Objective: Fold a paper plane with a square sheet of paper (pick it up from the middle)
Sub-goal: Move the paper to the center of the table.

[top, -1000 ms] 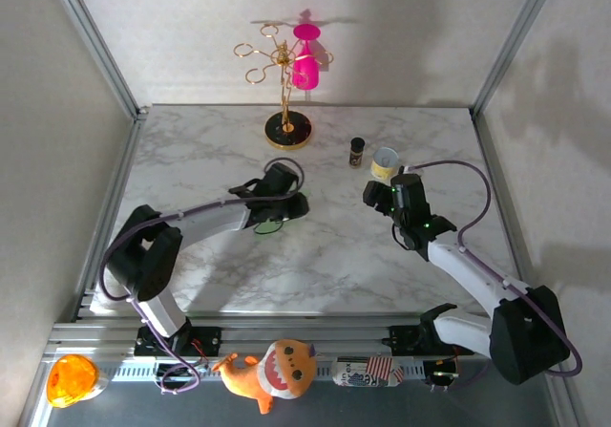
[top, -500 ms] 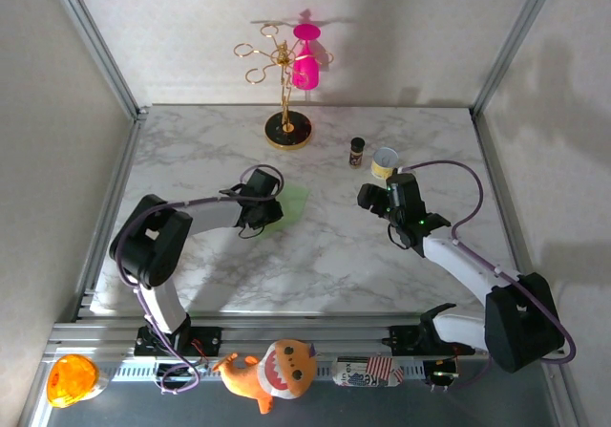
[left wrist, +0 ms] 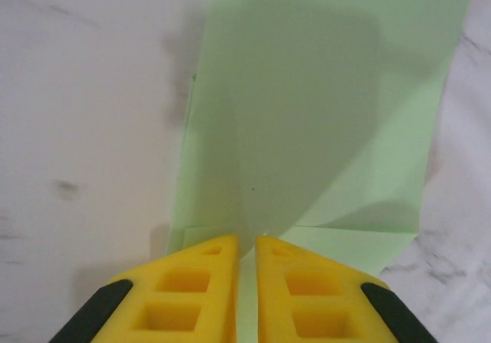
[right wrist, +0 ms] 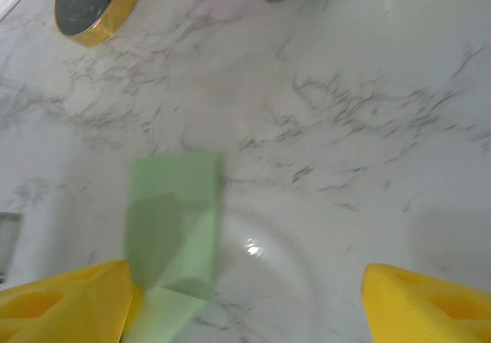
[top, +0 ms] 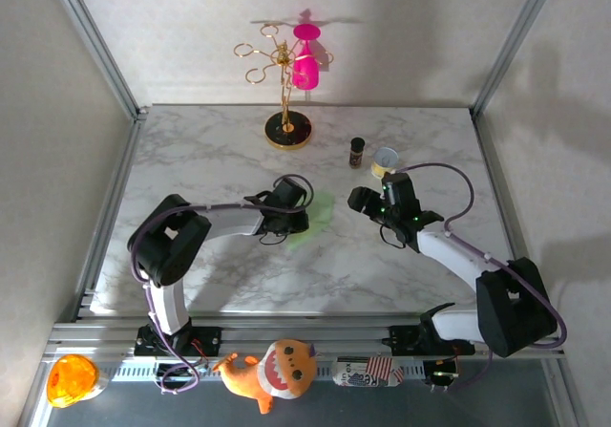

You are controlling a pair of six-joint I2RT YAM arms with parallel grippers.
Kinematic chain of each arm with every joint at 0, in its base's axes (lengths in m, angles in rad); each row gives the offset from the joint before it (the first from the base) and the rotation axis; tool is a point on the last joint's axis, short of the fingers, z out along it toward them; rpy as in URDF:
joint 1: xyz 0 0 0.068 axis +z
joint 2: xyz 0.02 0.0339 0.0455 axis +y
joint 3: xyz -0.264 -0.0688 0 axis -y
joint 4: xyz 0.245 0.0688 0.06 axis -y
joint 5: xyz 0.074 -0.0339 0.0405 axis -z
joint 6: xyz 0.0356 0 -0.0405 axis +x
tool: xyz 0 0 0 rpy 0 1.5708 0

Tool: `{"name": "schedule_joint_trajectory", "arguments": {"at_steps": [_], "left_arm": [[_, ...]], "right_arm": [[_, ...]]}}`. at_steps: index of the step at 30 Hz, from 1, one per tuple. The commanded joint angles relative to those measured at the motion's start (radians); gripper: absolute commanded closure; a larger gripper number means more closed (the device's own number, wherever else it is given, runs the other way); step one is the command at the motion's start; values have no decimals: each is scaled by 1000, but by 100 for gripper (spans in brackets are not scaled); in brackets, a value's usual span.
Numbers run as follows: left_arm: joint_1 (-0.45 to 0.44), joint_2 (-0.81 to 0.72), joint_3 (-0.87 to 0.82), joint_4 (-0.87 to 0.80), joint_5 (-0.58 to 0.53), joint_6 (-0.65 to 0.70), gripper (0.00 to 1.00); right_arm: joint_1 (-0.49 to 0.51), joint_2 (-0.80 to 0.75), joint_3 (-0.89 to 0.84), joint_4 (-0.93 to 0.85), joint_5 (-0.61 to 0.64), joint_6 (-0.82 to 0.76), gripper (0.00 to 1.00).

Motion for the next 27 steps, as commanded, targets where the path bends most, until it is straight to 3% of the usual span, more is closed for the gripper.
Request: {"name": "schedule_joint_trajectory", "arguments": {"at_steps": [1, 4, 14, 27], "left_arm": [[-16, 21, 30, -5, 45, 31, 87], [-19, 9, 43, -18, 38, 36, 87], [-19, -76, 4, -8, -9, -44, 86], [-18, 6, -14, -34, -91, -126, 94]], "right_arm": [[-4, 44, -8, 41, -149, 99, 22], [9, 85, -7, 58, -220, 124, 25], [42, 184, 29, 41, -234, 148, 29], [86, 312, 94, 20, -287, 214, 52]]}}
